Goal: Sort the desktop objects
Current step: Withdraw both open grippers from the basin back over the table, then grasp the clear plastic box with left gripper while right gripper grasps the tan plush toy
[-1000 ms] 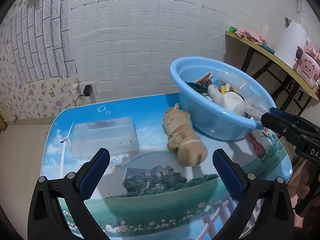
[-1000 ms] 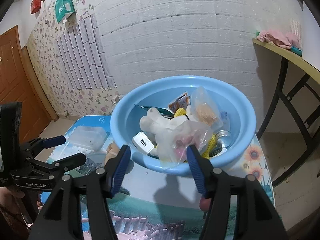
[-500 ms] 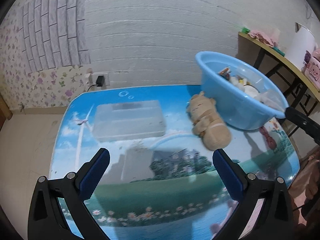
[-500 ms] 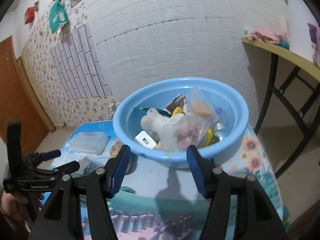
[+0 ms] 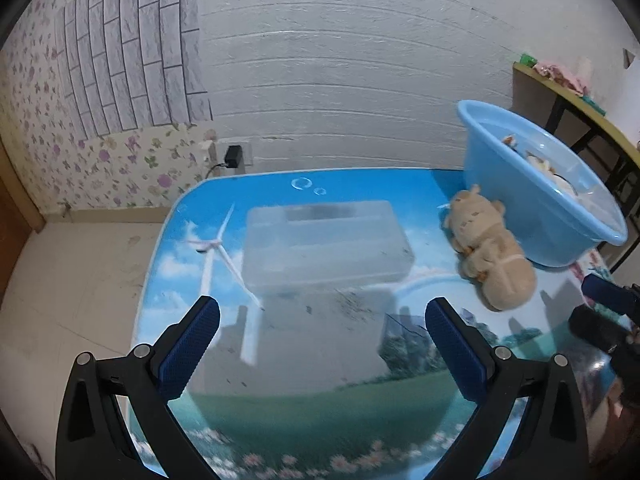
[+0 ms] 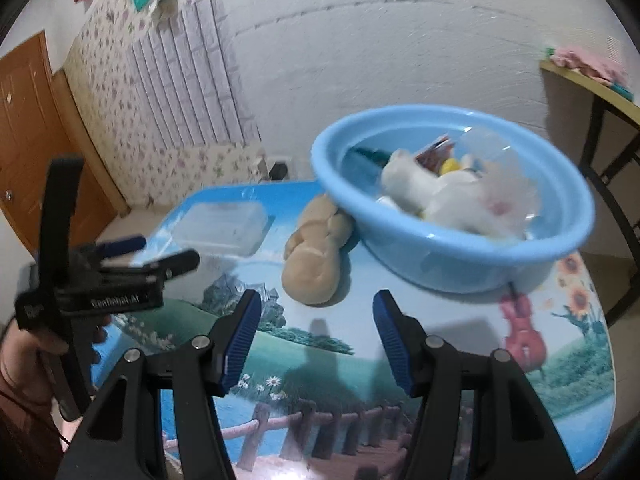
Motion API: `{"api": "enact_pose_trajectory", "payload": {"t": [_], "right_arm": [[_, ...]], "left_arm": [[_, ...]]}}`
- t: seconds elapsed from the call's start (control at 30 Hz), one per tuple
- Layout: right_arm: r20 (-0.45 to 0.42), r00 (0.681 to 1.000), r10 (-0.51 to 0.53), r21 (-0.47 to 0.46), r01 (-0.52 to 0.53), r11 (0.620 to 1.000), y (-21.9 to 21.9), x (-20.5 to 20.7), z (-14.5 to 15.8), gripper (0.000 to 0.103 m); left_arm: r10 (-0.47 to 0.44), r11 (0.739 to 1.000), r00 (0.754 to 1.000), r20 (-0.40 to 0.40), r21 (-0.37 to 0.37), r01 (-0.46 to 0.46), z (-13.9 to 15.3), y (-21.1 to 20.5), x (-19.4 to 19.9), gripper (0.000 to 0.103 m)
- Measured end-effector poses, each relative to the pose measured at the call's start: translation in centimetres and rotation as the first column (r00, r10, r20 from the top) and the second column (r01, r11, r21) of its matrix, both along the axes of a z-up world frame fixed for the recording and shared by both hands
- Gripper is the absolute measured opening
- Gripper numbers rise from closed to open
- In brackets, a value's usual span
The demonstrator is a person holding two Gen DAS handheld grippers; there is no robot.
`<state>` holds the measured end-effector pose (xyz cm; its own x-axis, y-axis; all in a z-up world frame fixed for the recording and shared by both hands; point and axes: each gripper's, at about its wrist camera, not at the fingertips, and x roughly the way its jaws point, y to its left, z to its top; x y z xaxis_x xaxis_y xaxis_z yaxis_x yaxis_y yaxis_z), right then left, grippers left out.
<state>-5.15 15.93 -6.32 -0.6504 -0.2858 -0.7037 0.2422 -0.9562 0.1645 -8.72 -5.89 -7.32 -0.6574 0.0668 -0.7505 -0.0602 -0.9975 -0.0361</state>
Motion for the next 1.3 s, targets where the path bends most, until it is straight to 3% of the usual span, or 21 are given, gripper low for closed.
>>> {"api": "enact_pose_trajectory", "payload": {"t": [0.1,0.23,0.37,0.47,0.57,0.63,0.73,0.8,0.83,0.87,1.0,1.07,1.13,1.3], "right_arm": [[0.040,0.999,-0.006,0.004,0.006,1.000,-0.5,-1.3,-0.9,0.058],[0.049,0.999,-0.009,0.004,0.008,1.000,-0.7,-2.7,-1.2,0.058],[0.058,0.998,-0.012,-0.003,0.012,1.000,-1.0,-3.7,-1.2,0.058],[0.065,0.998,-0.007,0.005,0.007,1.000,-1.3,-4.3,-1.5,0.058],[0.079,0.997,-0.002,0.019,0.000,1.000,-1.8,-4.8,-1.8,0.058],[0.089,0.996,0.005,0.028,-0.007,1.000,-2.2,-5.1,-2.0,0.058],[0.104,0.995,0.013,0.034,-0.016,0.999,-2.3,-5.5,-2.3,0.058],[0.113,0.993,0.023,0.032,-0.027,0.999,-2.4,-5.6,-2.5,0.056],[0.115,0.993,0.028,0.031,-0.032,0.999,-2.4,-5.6,-2.6,0.045],[0.116,0.993,0.032,0.034,-0.036,0.999,-2.3,-5.6,-2.6,0.042],[0.115,0.992,0.052,0.025,-0.056,0.998,-2.1,-5.2,-2.5,0.041],[0.111,0.992,0.063,0.022,-0.065,0.998,-1.8,-4.8,-2.4,0.041],[0.109,0.992,0.070,0.017,-0.072,0.997,-1.7,-4.5,-2.3,0.041],[0.104,0.991,0.088,0.014,-0.090,0.996,-0.7,-2.5,-2.1,0.041]], "left_arm": [[-0.038,0.999,0.999,-0.024,-0.010,0.038,0.3,-0.7,-0.4,0.103],[-0.177,0.983,0.984,-0.030,-0.048,0.175,0.6,-1.6,-1.9,0.103],[-0.330,0.934,0.944,0.020,-0.136,0.330,-0.1,-1.9,-4.1,0.103],[-0.384,0.906,0.922,0.055,-0.172,0.387,-0.8,-1.9,-5.5,0.103],[-0.449,0.879,0.892,0.051,-0.157,0.451,-0.9,-1.8,-6.7,0.103],[-0.509,0.846,0.859,0.047,-0.154,0.510,-1.0,-1.4,-7.2,0.103],[-0.584,0.789,0.807,0.088,-0.171,0.590,-2.0,-0.4,-8.1,0.103],[-0.601,0.774,0.790,0.121,-0.158,0.613,-2.6,0.1,-8.7,0.103],[-0.605,0.779,0.788,0.116,-0.120,0.616,-2.6,0.0,-9.1,0.103],[-0.600,0.787,0.792,0.114,-0.097,0.610,-2.7,-0.1,-9.2,0.103],[-0.588,0.797,0.801,0.113,-0.085,0.597,-2.6,-0.3,-8.3,0.086],[-0.586,0.799,0.803,0.110,-0.084,0.595,-2.3,-0.4,-7.3,0.073],[-0.583,0.805,0.806,0.103,-0.065,0.590,-2.2,-0.5,-6.3,0.070],[-0.530,0.845,0.845,0.074,-0.034,0.533,-2.0,-0.4,-3.7,0.068]]}}
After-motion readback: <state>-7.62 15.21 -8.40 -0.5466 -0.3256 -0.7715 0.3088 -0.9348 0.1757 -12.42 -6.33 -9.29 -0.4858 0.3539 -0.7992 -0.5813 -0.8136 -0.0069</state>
